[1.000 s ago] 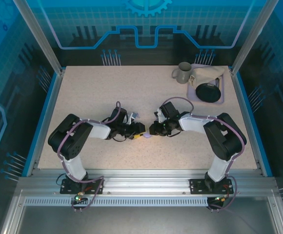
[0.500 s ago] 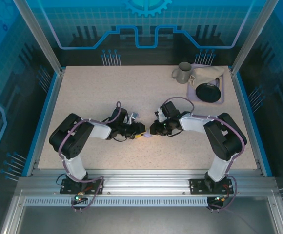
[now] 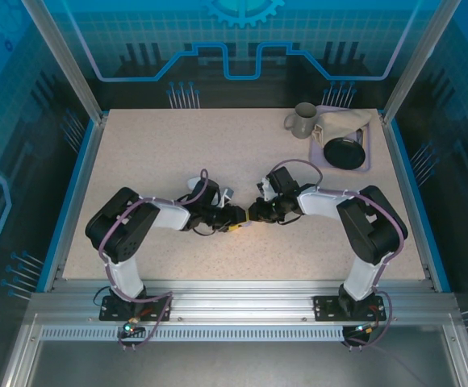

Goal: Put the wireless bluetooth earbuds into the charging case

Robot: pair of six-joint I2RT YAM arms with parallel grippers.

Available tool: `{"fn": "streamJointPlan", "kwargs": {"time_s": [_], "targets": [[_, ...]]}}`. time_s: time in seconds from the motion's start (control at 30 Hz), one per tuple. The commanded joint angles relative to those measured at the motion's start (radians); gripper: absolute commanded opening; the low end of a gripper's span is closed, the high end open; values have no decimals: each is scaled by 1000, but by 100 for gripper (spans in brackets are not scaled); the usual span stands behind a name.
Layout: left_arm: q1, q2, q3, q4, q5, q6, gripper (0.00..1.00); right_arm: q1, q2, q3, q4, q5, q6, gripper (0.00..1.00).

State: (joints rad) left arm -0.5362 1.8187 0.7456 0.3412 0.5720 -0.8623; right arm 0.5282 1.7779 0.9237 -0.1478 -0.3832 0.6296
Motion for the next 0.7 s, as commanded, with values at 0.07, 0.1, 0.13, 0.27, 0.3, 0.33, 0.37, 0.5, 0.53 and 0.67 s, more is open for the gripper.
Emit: {"fn": "streamJointPlan", "kwargs": {"time_s": [0.07, 0.1, 0.13, 0.27, 0.3, 0.33, 0.37, 0.5, 0.53, 0.67], "targets": [[-24, 21, 24, -60, -7, 23, 31, -2, 40, -14, -7, -9, 12, 22], [-24, 21, 27, -66, -10, 24, 30, -2, 40, -14, -7, -9, 10, 22], [-23, 21, 30, -73, -16, 27, 30, -2, 39, -14, -9, -10, 9, 22], [-24, 15, 46, -125, -47, 49, 25, -2, 31, -14, -16, -6, 5, 22], [-24, 11, 51, -141, -53, 58, 23, -2, 24, -15, -20, -4, 4, 22], [-23, 6, 55, -155, -62, 65, 22, -3, 18, -16, -23, -2, 2, 22], [-24, 0, 58, -173, -72, 74, 22, -3, 7, -16, -29, 2, -2, 23], [-22, -43, 64, -225, -107, 113, 21, -4, -62, -17, -58, 36, -25, 32], [-23, -63, 63, -235, -113, 128, 21, -4, -88, -19, -71, 53, -34, 34], [-24, -167, 60, -266, -137, 205, 27, -15, -200, -19, -128, 103, -75, 41]]}}
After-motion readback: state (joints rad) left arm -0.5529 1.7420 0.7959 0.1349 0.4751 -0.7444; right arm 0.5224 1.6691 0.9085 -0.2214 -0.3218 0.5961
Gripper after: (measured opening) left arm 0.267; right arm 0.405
